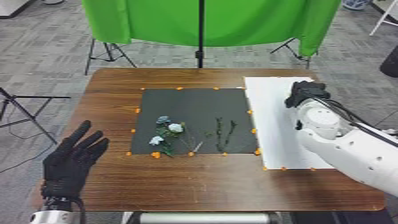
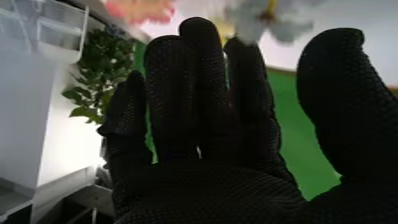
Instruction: Arrange flowers
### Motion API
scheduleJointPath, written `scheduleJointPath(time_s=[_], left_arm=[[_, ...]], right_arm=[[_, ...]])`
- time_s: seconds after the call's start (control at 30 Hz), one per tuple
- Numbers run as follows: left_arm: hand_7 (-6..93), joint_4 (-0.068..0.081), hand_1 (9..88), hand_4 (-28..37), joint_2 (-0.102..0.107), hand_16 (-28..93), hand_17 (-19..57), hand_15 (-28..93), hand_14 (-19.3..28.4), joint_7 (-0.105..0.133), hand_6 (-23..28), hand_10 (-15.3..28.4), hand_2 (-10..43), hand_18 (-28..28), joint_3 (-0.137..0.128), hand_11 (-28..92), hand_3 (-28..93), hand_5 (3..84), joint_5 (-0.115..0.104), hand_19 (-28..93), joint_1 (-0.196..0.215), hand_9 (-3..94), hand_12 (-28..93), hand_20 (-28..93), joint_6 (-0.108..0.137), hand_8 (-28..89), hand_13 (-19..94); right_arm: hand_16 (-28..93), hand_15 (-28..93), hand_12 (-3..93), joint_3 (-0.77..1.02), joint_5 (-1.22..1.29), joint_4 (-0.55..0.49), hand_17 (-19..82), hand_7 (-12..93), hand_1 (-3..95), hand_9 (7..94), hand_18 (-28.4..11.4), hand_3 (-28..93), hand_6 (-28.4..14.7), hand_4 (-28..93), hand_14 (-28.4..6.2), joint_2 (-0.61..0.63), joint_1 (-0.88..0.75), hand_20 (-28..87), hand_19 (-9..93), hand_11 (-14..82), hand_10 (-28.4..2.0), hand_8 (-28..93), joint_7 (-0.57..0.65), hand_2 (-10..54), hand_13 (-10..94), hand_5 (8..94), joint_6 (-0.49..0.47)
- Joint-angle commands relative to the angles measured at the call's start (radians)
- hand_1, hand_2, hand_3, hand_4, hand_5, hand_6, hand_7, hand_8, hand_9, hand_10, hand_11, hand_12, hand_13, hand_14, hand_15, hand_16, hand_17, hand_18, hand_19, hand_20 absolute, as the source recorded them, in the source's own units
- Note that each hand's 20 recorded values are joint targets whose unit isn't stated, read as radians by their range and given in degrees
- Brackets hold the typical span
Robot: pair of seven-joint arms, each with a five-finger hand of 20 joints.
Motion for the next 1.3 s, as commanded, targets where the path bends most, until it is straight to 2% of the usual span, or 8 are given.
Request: scheduleJointPath(time_s=[0.03,0.1,0.2,0.3,0.6,0.7,1.2,1.3], left_arm=[[11.1,0.004,19.3,-28.3,-0.003,-8,-9.7,48,28.3,0.009,7.1,19.6,5.2,27.6,0.004,20,82,36.2,-0.01,55,0.011,35.4,10,9,0.014,-10,24],[11.3,0.004,19.2,-28.3,0.004,-8,-9.8,48,28.3,0.022,7.2,19.6,5.2,27.6,0.008,20,82,36.0,-0.016,55,0.012,35.3,10,9,0.017,-10,24],[11.4,0.002,19.3,-28.3,-0.007,-8,-9.9,48,28.3,0.012,7.2,19.5,5.1,27.6,0.004,20,82,36.0,-0.008,55,0.012,35.2,10,9,0.014,-10,24],[11.5,-0.002,19.3,-28.3,-0.014,-8,-9.9,48,28.3,0.009,7.1,19.5,5.1,27.6,0.0,20,82,36.0,-0.006,55,0.016,35.2,10,9,0.017,-10,24],[11.6,-0.009,19.3,-28.3,-0.038,-8,-9.9,49,28.3,-0.02,7.2,19.6,5.2,27.6,-0.025,20,82,36.1,0.009,55,0.017,35.2,10,9,0.009,-10,24],[11.6,-0.007,19.4,-28.3,-0.021,-8,-9.9,49,28.3,-0.012,7.2,19.6,5.2,27.6,-0.016,20,82,36.0,0.0,55,0.015,35.2,10,9,0.012,-10,24],[11.6,-0.003,19.4,-28.3,-0.036,-8,-9.9,49,28.3,-0.041,7.2,19.7,5.2,27.5,-0.016,20,82,36.0,0.01,55,0.01,35.2,10,9,0.005,-10,24],[11.6,-0.004,19.6,-28.3,0.007,-8,-9.9,49,28.3,-0.007,7.2,19.7,5.2,27.5,-0.005,20,82,36.0,-0.017,55,0.015,35.2,10,9,0.026,-10,24]], right_arm=[[14,72,15.3,-0.015,-0.037,0.039,21,17,38.5,69.7,-21.4,79,4.5,-28,-9.3,-0.038,-0.024,49,80,29.6,-10.7,-14,0.033,-9.5,61,65.1,-0.034],[15,71,20.1,-0.024,-0.049,0.043,23,17,43.5,74.9,-21.2,75,4.9,-28,-7.9,-0.038,-0.027,48,81,25.3,-9.1,-9,0.033,-9.5,64,69.7,-0.026],[21,68,32.2,-0.04,-0.082,0.04,26,16,53.6,88.4,-19.7,67,5.0,-28,-5.2,-0.026,-0.03,47,84,13.0,-5.9,-2,0.024,-9.5,70,82.6,0.021],[22,68,33.2,-0.004,-0.088,0.0,29,16,56.7,92.9,-18.8,64,5.5,-28,-4.2,-0.009,-0.053,46,85,15.5,-5.3,-1,0.01,-9.5,73,86.6,0.066],[23,68,33.3,0.061,-0.142,-0.271,29,16,54.9,93.6,-19.0,68,4.5,-28,-4.1,-0.008,-0.103,46,87,17.1,-5.7,0,-0.145,-9.5,74,87.3,0.213],[24,68,34.2,0.081,-0.153,-0.336,28,16,53.9,93.2,-19.3,70,4.1,-28,-4.6,-0.056,-0.132,46,86,17.1,-5.9,0,-0.204,-9.5,72,87.1,0.164],[23,69,33.1,-0.009,-0.198,-0.339,26,15,52.4,90.0,-19.8,71,4.8,-28,-6.1,-0.193,-0.186,47,85,22.0,-6.9,0,-0.287,-9.5,70,85.8,0.114],[22,70,32.4,-0.009,-0.211,-0.335,26,15,51.8,88.8,-20.0,71,5.0,-28,-6.3,-0.205,-0.192,47,85,22.9,-7.0,-1,-0.295,-9.5,70,84.3,0.079]])
